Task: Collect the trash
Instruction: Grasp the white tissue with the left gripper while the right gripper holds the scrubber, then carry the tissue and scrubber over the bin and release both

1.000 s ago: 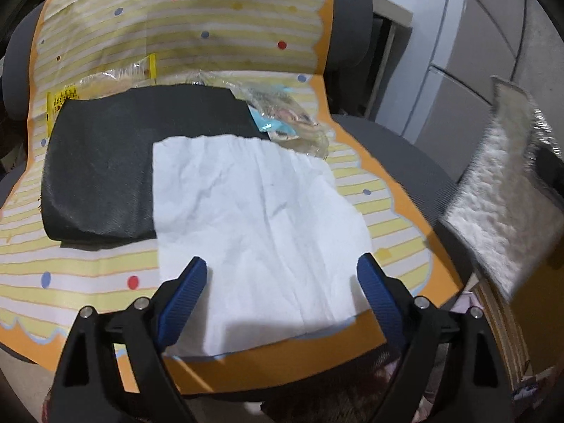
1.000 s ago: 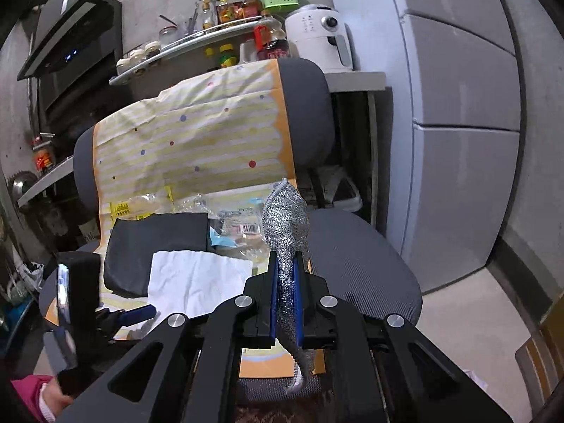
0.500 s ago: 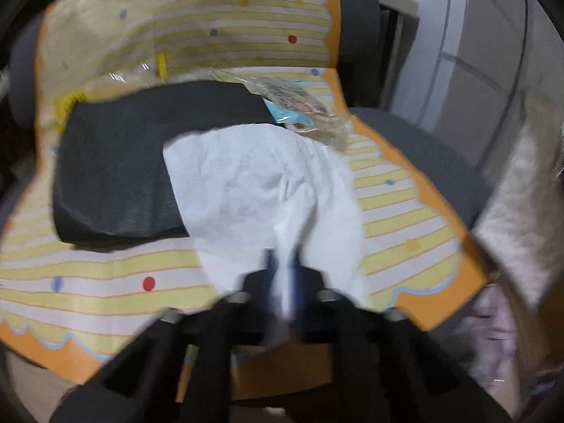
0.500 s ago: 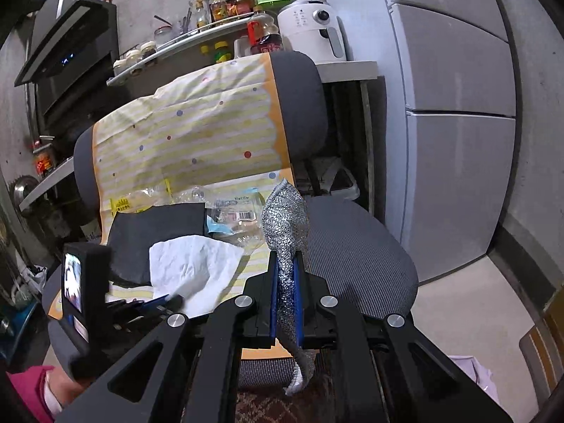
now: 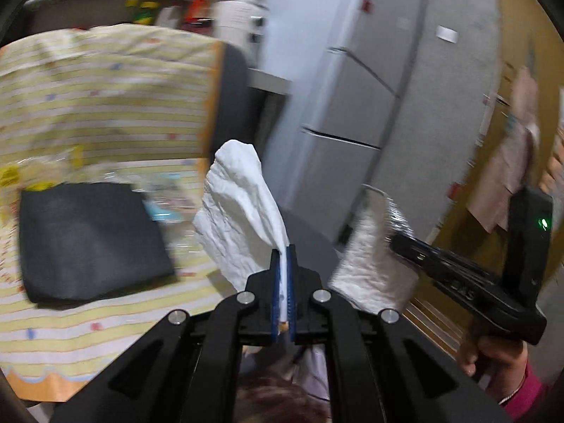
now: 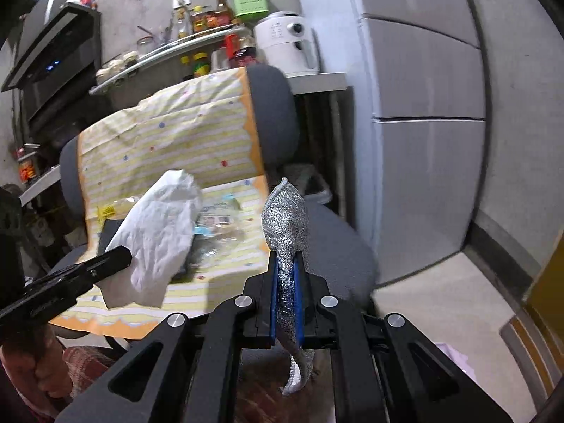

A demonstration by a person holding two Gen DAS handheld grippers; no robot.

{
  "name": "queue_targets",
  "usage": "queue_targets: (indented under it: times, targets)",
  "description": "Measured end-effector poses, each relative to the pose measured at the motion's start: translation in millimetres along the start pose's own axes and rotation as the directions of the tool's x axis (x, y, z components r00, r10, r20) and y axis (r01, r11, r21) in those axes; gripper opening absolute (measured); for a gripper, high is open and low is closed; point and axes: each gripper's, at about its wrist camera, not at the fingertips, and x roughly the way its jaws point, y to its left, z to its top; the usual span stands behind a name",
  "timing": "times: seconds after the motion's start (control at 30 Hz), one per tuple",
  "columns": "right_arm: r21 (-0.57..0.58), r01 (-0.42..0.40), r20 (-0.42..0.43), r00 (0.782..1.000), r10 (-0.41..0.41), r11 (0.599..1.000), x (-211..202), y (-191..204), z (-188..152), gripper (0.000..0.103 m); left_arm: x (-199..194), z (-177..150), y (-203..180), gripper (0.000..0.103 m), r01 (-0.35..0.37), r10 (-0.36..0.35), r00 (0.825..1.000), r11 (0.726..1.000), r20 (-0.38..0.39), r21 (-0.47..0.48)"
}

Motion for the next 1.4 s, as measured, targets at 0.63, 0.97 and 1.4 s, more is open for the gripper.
queue_targets:
  times: [0.63,0.97,1.4]
  targets:
    - [0.181,0.268,-0.186,0.954,-0.235,0.946,-16.1,-119.3,-93.6,0.020,90.6,-50.7,-113.5,0.002,0.221,-0.174,0.958,0.955,-0.228,0.197]
    - [0.232,0.274,-0.205,0.952,-0.228,0.933,-8.2,-137.6,-102.9,0.044,92.6,-51.5,-112.7,0.002,0.210,-0.157,0.957,0.956,-0.244,0.206]
    - [0.273,0.304,-0.008,0.949,-0.314,0.913,-65.4,-149.4,-67.8,0.044,117.7,-78.4,-159.0,0.002,0.363,-0.241,0.901,0.875,-0.360,0.322]
